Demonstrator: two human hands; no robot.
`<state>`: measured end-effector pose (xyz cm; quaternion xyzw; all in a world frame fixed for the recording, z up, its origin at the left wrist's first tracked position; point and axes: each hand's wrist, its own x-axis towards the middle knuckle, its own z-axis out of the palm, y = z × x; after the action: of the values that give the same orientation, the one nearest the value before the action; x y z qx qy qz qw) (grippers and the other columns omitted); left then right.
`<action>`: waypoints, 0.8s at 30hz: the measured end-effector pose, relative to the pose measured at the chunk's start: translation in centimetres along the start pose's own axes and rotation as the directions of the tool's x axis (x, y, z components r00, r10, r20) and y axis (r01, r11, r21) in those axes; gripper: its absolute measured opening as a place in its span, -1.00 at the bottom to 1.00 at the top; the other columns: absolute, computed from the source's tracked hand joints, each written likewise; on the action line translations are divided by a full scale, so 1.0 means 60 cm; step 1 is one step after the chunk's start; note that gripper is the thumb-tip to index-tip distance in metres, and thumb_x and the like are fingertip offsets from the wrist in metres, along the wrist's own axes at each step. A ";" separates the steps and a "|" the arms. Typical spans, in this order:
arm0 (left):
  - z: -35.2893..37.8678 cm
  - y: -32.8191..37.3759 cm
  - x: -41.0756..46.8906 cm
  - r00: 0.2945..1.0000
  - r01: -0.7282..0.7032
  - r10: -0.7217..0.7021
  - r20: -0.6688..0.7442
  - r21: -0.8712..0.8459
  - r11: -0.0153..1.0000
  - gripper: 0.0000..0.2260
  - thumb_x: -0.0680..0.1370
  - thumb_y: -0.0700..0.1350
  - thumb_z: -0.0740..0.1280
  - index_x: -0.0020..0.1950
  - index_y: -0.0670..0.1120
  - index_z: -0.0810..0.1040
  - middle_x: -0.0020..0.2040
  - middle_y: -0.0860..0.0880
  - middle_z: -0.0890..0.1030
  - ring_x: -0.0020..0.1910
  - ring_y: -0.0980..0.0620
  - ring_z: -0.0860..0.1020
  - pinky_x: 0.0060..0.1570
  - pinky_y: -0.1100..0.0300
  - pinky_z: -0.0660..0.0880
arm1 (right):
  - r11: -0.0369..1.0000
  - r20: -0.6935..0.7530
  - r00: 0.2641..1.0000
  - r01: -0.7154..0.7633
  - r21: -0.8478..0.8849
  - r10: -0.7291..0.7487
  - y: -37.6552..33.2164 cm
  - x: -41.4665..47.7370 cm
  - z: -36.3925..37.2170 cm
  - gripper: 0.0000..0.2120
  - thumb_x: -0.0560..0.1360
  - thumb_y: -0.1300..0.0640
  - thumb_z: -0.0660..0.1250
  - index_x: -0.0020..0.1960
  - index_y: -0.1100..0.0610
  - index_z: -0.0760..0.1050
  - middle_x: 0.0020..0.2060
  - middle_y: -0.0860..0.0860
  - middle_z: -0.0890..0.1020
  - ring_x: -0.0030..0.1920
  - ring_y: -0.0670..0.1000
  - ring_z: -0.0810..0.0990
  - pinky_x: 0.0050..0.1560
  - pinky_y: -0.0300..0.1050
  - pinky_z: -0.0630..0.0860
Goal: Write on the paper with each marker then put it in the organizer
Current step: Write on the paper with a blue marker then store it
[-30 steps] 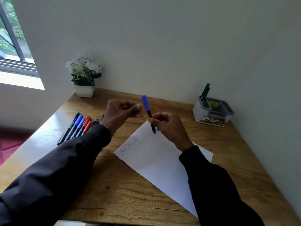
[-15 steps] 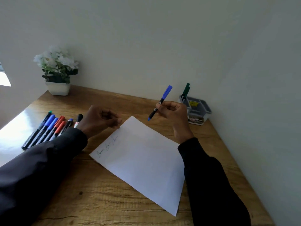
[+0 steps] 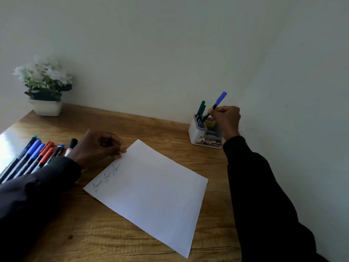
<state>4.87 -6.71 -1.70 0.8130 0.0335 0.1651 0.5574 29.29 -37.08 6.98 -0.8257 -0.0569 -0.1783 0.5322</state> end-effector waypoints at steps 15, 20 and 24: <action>-0.002 0.009 -0.002 1.000 -0.003 0.003 -0.019 0.023 1.000 -0.96 0.44 -0.26 0.49 -0.14 -0.15 0.72 -0.21 -0.01 0.74 -0.27 0.00 0.70 -0.26 0.33 0.62 | 0.978 0.051 0.997 -0.048 -0.204 0.059 0.029 0.022 0.057 -0.77 0.44 0.17 0.60 0.03 0.27 0.71 -0.03 0.15 0.74 -0.16 -0.02 0.63 -0.14 -0.21 0.51; -0.005 0.010 -0.005 1.000 -0.004 0.004 -0.006 0.003 1.000 -0.87 0.39 -0.17 0.49 -0.08 -0.02 0.70 -0.18 0.01 0.74 -0.24 0.03 0.70 -0.22 0.28 0.64 | 0.977 0.064 0.996 -0.047 -0.209 0.061 0.029 0.016 0.063 -0.72 0.41 0.18 0.61 0.06 0.28 0.69 0.01 0.15 0.74 -0.13 -0.04 0.61 -0.10 -0.19 0.54; -0.005 0.008 -0.003 1.000 0.000 0.000 -0.015 0.010 1.000 -0.91 0.40 -0.20 0.49 -0.11 -0.07 0.71 -0.19 0.00 0.74 -0.25 0.03 0.70 -0.23 0.29 0.64 | 0.977 0.060 0.996 -0.051 -0.209 0.065 0.028 0.013 0.062 -0.70 0.42 0.18 0.61 0.09 0.29 0.69 0.04 0.17 0.73 -0.13 -0.04 0.61 -0.07 -0.18 0.56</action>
<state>4.54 -6.65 -1.21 0.8146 0.0383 0.1709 0.5530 31.38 -34.52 4.42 -0.8835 -0.0316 -0.1403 0.4459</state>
